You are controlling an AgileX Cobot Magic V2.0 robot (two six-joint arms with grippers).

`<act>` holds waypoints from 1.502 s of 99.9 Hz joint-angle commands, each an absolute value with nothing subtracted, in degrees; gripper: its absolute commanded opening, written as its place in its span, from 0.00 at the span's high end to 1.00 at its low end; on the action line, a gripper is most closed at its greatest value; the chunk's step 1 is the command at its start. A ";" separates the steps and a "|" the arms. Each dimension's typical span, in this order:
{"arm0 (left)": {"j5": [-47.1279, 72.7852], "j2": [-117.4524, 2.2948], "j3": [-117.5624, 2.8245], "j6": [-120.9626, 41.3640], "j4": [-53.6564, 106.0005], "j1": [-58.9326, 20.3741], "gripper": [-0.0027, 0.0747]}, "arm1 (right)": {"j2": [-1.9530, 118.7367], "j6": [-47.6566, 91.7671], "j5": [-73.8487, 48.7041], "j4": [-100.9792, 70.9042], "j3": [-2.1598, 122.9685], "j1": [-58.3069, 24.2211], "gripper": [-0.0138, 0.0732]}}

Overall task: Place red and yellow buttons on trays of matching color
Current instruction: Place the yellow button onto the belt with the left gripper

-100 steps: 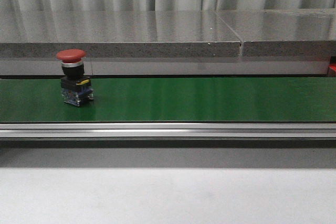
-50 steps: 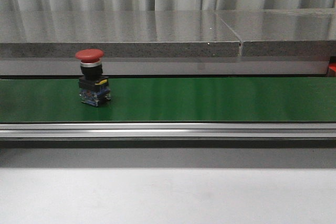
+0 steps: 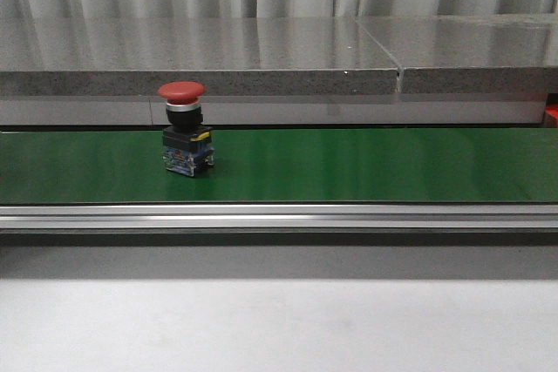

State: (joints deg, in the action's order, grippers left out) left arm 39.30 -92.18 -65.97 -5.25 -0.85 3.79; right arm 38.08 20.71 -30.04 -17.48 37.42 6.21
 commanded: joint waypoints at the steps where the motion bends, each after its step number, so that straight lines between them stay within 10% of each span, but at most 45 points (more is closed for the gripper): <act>1: 38.03 -90.03 -67.89 -5.07 -0.97 3.39 0.98 | 37.80 21.09 -26.05 -18.01 38.92 6.31 0.92; 32: 39.28 -92.14 -67.89 -5.07 -0.97 3.39 0.62 | 37.80 21.09 -26.05 -18.01 38.92 6.31 0.92; 53: 39.63 -92.14 -69.33 -5.07 -0.61 2.54 0.20 | 37.80 21.09 -26.05 -18.01 38.92 6.31 0.92; 110: 37.66 -81.03 -73.10 -4.75 4.72 -2.37 0.19 | 37.80 21.09 -26.05 -18.01 38.92 6.31 0.92; 150: 32.51 -51.63 -52.81 -4.75 5.46 -2.37 0.19 | 37.80 21.09 -26.05 -18.01 38.92 6.31 0.92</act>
State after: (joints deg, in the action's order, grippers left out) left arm 37.15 -58.65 -55.70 -5.36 4.67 -1.86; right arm 38.08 20.71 -30.04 -17.48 37.42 6.21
